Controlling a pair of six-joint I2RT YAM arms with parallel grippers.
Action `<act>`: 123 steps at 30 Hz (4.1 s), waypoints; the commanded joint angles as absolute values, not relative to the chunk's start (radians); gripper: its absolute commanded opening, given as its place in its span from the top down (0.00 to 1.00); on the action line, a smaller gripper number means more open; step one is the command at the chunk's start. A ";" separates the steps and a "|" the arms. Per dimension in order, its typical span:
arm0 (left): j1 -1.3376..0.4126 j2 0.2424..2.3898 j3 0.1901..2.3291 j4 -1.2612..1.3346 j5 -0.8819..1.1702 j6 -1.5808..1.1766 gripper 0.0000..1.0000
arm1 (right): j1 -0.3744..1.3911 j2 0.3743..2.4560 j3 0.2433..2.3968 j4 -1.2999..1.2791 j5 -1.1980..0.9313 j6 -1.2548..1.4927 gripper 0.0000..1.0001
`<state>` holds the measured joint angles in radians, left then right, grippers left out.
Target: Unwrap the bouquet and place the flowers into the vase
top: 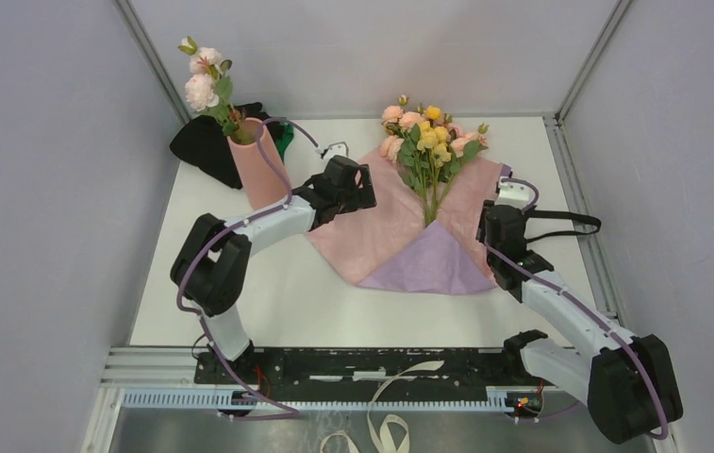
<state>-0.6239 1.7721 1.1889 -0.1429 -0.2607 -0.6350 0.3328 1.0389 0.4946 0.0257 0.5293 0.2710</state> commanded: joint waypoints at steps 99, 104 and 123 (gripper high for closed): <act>-0.637 2.010 1.663 -0.297 -0.106 -0.526 0.00 | 0.312 1.326 0.708 0.109 0.106 0.244 0.50; -0.722 2.006 1.573 -0.244 -0.119 -0.541 0.00 | 0.313 1.262 0.691 0.088 0.096 0.242 0.50; -0.902 1.794 1.209 -0.180 -0.060 -0.611 0.00 | 0.313 1.224 0.799 0.037 0.125 0.212 0.49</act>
<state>-0.8482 1.8893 1.2869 -0.2276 -0.0731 -0.5663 0.3134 1.2160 0.7197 0.0273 0.0986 0.2344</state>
